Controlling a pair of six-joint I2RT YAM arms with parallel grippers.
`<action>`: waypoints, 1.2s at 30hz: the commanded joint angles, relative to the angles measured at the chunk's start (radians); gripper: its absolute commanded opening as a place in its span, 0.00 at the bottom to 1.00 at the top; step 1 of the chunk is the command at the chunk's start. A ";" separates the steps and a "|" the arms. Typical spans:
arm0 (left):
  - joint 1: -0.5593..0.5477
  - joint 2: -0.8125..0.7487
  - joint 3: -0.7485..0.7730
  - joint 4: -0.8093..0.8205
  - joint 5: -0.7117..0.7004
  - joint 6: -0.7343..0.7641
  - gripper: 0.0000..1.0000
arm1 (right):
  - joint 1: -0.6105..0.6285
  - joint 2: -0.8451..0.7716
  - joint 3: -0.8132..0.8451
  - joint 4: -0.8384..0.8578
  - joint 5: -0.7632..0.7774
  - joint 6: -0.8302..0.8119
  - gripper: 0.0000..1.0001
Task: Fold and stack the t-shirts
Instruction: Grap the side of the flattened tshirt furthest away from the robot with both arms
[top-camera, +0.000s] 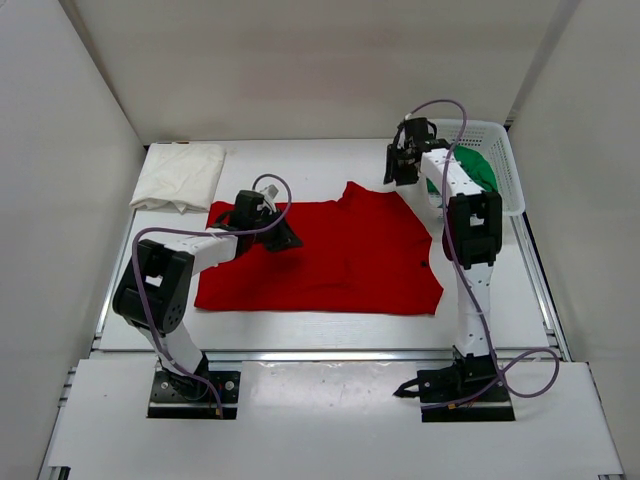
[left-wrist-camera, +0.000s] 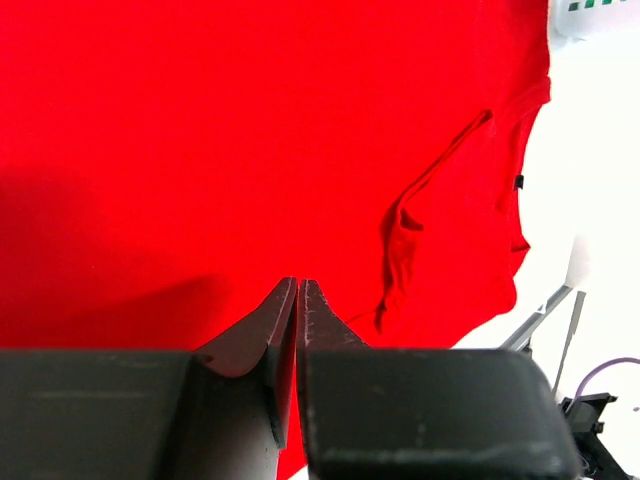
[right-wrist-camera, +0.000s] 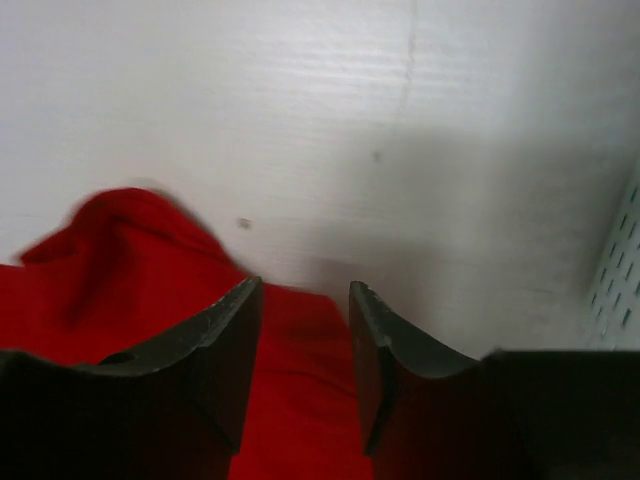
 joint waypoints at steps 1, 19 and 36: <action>0.001 -0.041 -0.010 0.036 0.028 -0.004 0.16 | -0.008 0.058 0.060 -0.098 0.035 -0.009 0.38; 0.051 -0.083 -0.066 0.067 0.042 -0.021 0.16 | -0.045 0.101 0.174 -0.192 -0.345 0.043 0.05; 0.122 -0.199 -0.212 0.117 0.077 -0.060 0.15 | 0.206 -0.356 -0.404 -0.078 0.179 -0.087 0.16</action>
